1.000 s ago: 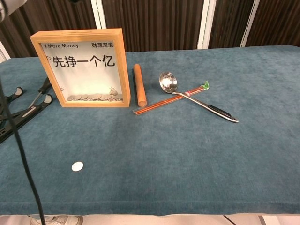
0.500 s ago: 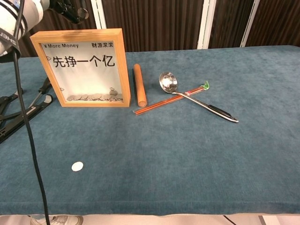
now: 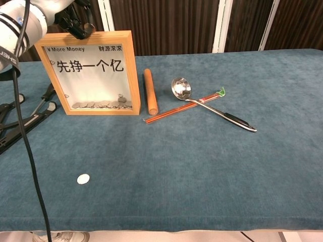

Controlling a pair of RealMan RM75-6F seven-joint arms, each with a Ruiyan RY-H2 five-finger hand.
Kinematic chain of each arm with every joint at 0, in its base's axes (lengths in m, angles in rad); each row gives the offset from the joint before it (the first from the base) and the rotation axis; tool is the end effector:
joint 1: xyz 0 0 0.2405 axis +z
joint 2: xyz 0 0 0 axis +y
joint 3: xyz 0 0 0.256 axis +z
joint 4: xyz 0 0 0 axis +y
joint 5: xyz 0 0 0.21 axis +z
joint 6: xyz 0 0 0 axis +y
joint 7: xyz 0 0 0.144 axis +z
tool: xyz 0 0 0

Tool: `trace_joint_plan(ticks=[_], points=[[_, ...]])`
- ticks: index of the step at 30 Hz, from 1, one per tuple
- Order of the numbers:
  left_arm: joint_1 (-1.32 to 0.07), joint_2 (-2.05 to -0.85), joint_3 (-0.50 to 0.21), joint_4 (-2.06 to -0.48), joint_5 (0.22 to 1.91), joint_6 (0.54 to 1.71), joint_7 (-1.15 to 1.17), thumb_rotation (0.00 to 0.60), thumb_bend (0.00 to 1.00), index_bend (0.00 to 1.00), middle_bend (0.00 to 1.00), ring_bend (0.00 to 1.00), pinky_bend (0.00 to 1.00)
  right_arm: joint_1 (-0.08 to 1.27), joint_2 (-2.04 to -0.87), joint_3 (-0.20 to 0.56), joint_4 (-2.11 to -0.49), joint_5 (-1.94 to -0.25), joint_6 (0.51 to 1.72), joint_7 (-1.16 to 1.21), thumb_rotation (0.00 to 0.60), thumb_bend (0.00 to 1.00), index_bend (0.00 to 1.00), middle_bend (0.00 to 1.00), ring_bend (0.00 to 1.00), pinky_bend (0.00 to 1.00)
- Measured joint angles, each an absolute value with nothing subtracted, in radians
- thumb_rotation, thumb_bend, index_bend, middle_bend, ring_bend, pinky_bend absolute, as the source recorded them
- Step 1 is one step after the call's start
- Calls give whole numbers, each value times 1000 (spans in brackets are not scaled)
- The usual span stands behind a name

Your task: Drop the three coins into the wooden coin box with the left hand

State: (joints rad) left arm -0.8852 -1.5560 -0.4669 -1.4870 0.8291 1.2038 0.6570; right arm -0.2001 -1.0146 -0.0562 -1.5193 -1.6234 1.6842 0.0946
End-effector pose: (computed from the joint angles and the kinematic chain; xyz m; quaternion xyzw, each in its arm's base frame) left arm -0.0782 0.4154 0.0645 -0.6076 -0.3273 -0.4439 0.5715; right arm -0.3456 -0.0644 0.2058 0.5822 -0.3914 0.3226 0.6354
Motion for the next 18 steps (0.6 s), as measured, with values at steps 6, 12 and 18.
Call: trace_joint_plan(ticks=[6, 12, 18], points=[[-891, -1552, -452, -1491, 823, 1209, 653, 600, 513, 668, 1000, 1000, 1000, -201, -1015, -56, -1519, -1623, 1685, 96, 600, 207, 0, 0, 0, 0], [-897, -1547, -443, -1494, 816, 1210, 650, 600, 513, 658, 1000, 1000, 1000, -200, -1015, -56, -1519, -1622, 1682, 93, 600, 208, 0, 0, 0, 0], [-902, -1543, -433, -1492, 799, 1204, 647, 600, 512, 533, 1000, 1000, 1000, -200, -1015, -56, -1520, -1621, 1681, 93, 600, 208, 0, 0, 0, 0]])
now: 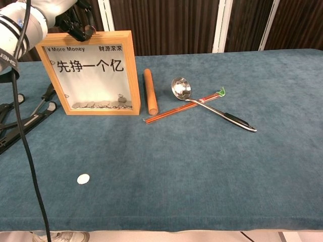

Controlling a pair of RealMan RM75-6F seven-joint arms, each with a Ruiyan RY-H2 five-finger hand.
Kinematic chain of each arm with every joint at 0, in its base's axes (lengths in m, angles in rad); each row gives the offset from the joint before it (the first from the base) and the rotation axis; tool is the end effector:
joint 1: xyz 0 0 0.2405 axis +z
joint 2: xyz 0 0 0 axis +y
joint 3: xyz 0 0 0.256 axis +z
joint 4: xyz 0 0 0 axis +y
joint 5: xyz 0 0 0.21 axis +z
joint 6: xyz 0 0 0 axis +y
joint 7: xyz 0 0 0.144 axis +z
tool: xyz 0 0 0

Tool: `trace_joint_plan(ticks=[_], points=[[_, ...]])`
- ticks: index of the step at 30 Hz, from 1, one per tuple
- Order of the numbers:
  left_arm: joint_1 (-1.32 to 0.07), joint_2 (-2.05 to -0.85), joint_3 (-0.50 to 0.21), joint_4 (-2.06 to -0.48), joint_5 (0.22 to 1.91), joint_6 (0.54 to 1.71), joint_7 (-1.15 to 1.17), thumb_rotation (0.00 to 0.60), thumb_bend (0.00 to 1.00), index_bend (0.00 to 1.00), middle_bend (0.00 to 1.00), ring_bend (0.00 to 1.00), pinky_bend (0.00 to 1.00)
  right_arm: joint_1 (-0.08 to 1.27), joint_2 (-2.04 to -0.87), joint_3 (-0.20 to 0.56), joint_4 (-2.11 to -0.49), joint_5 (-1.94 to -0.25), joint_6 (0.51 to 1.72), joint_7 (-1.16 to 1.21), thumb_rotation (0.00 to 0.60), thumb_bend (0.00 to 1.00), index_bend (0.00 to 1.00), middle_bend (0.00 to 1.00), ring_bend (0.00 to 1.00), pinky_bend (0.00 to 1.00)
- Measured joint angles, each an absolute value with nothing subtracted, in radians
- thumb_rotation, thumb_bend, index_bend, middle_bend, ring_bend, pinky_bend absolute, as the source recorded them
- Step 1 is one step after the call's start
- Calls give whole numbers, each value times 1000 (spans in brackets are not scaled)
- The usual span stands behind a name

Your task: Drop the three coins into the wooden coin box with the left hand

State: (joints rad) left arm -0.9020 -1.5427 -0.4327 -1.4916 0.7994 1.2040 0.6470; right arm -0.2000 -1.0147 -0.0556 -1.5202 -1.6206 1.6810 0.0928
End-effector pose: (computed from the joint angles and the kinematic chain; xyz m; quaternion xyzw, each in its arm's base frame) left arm -0.0807 0.4146 0.0613 -0.6157 -0.3316 -0.4339 0.5680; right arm -0.3460 -0.0645 0.2056 0.5818 -0.3923 0.3210 0.6360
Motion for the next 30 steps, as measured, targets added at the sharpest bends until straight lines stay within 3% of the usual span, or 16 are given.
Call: trace_joint_plan(ticks=[7, 18, 21, 24, 30], points=[[-905, -1536, -428, -1500, 797, 1214, 643, 600, 500, 399, 1000, 1000, 1000, -200, -1014, -56, -1522, -1621, 1681, 92, 600, 207, 0, 0, 0, 0], [-865, -1479, -405, -1655, 866, 1257, 599, 600, 439, 367, 1000, 1000, 1000, -200, -1017, -56, -1519, -1624, 1682, 87, 600, 208, 0, 0, 0, 0], [-813, -1439, -358, -1777, 937, 1288, 564, 600, 433, 368, 1000, 1000, 1000, -200, -1018, -57, -1520, -1627, 1683, 84, 600, 207, 0, 0, 0, 0], [-731, -1397, -264, -1906, 1040, 1326, 512, 600, 429, 369, 1000, 1000, 1000, -201, -1020, -62, -1519, -1639, 1686, 78, 600, 207, 0, 0, 0, 0], [-536, -1360, 3, -1976, 1304, 1418, 393, 600, 428, 392, 1000, 1000, 1000, -203, -1025, -72, -1513, -1664, 1693, 67, 600, 207, 0, 0, 0, 0]])
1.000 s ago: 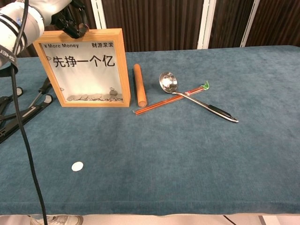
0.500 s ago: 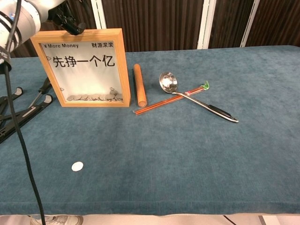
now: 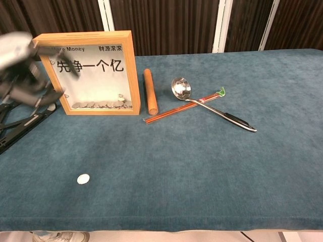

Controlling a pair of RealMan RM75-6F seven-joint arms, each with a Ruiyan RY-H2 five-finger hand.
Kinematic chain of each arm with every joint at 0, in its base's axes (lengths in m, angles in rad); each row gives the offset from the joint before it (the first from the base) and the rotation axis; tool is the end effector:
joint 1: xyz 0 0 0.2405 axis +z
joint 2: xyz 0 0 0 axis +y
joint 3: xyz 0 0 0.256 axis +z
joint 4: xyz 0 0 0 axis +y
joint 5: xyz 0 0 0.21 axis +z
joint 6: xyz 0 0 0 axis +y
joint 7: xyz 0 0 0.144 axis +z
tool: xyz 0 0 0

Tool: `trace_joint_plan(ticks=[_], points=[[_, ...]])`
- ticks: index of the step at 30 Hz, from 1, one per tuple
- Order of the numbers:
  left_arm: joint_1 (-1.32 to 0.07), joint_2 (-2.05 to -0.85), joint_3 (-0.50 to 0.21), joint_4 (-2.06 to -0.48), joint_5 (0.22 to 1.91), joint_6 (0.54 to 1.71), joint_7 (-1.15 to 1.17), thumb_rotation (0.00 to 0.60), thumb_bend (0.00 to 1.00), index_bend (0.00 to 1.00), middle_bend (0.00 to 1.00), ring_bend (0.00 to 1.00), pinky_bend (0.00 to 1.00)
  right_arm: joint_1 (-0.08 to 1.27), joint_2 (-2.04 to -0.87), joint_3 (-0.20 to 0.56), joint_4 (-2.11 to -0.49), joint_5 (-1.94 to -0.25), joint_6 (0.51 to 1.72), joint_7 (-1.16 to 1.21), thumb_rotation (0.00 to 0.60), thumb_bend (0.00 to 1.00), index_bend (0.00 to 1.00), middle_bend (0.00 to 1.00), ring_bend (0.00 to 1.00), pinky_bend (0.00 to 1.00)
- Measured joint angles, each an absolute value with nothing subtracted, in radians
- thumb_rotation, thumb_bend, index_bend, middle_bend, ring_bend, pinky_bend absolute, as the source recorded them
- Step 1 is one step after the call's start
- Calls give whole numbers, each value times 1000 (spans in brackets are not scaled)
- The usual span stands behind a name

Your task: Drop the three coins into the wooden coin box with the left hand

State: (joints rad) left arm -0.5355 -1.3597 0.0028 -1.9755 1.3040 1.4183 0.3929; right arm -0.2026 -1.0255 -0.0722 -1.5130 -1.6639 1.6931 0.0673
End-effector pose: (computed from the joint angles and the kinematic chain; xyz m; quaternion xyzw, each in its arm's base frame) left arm -0.1389 0.2413 0.0590 -0.6676 -0.3940 -0.4682 0.4242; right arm -0.3413 -0.0606 0.1989 0.5993 -0.3839 0.3215 0.6246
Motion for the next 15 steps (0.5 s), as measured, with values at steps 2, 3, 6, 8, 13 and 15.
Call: trace_joint_plan(ticks=[2, 3, 6, 8, 13, 15], points=[[-458, -1368, 93, -1953, 1373, 1442, 332, 600, 428, 406, 1000, 1000, 1000, -201, -1027, -75, -1512, -1669, 1690, 61, 600, 208, 0, 0, 0, 0], [-428, -1375, 126, -1937, 1394, 1449, 304, 600, 428, 412, 1000, 1000, 1000, -200, -1028, -76, -1512, -1672, 1689, 58, 600, 208, 0, 0, 0, 0], [-365, -1415, 184, -1860, 1438, 1465, 244, 600, 428, 418, 1000, 1000, 1000, -198, -1031, -80, -1512, -1681, 1688, 51, 600, 208, 0, 0, 0, 0], [-335, -1456, 201, -1797, 1452, 1466, 229, 600, 427, 424, 1000, 1000, 1000, -198, -1032, -81, -1512, -1683, 1687, 48, 600, 208, 0, 0, 0, 0], [-281, -1562, 207, -1673, 1471, 1458, 215, 600, 429, 435, 1000, 1000, 1000, -199, -1032, -86, -1510, -1691, 1691, 49, 600, 208, 0, 0, 0, 0], [-269, -1595, 200, -1630, 1475, 1456, 215, 600, 430, 440, 1000, 1000, 1000, -199, -1032, -87, -1508, -1693, 1692, 51, 600, 208, 0, 0, 0, 0]])
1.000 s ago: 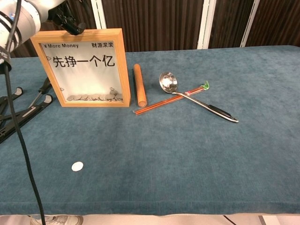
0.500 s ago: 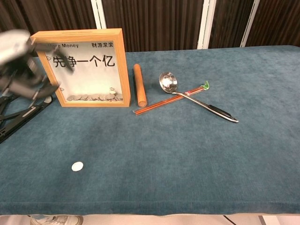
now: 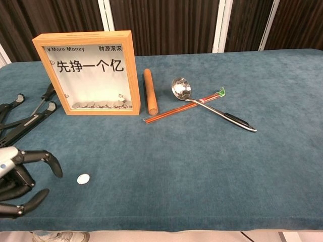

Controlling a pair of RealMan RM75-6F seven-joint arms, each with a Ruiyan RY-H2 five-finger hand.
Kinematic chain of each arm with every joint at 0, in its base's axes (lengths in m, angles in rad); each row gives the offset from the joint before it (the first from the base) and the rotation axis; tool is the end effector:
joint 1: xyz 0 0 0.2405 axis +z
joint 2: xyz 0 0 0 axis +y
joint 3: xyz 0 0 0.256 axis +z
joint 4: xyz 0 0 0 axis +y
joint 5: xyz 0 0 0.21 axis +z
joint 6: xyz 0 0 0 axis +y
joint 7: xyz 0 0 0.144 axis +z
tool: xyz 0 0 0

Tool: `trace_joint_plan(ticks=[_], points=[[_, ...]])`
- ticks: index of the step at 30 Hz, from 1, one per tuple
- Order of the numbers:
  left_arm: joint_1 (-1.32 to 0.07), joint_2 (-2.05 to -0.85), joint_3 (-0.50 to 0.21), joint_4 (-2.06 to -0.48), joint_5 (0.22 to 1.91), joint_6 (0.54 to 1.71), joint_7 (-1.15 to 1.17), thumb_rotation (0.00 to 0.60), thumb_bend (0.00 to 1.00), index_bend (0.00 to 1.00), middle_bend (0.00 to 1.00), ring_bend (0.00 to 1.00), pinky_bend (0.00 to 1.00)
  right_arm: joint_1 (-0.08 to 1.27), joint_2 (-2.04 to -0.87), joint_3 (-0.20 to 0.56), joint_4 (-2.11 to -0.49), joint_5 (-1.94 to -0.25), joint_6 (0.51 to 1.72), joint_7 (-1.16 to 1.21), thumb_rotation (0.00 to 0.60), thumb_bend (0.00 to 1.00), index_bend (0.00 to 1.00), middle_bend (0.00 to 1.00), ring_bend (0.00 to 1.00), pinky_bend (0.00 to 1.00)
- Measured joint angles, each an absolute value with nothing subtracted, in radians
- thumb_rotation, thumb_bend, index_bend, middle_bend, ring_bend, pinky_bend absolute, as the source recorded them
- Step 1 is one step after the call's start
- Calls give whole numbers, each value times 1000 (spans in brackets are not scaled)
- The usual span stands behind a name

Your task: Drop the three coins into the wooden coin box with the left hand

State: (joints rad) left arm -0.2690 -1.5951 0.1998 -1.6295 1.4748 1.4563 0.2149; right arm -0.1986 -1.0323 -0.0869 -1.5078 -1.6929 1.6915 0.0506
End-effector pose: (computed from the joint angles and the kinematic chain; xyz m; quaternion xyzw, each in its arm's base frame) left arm -0.2161 0.1576 -0.0163 -0.6606 -0.4705 -0.4208 0.4064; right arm -0.3387 -0.0589 0.1931 0.6137 -0.3805 0.3198 0.6134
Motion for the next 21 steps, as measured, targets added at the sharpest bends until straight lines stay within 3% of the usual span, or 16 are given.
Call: trace_joint_plan(ticks=[10, 21], points=[[-235, -1761, 134, -1402, 1513, 1437, 219, 600, 430, 456, 1000, 1000, 1000, -200, -1032, -88, -1505, -1694, 1697, 55, 600, 208, 0, 0, 0, 0], [-247, -1812, 80, -1331, 1516, 1387, 283, 600, 428, 456, 1000, 1000, 1000, -201, -1032, -87, -1505, -1690, 1699, 55, 600, 208, 0, 0, 0, 0]])
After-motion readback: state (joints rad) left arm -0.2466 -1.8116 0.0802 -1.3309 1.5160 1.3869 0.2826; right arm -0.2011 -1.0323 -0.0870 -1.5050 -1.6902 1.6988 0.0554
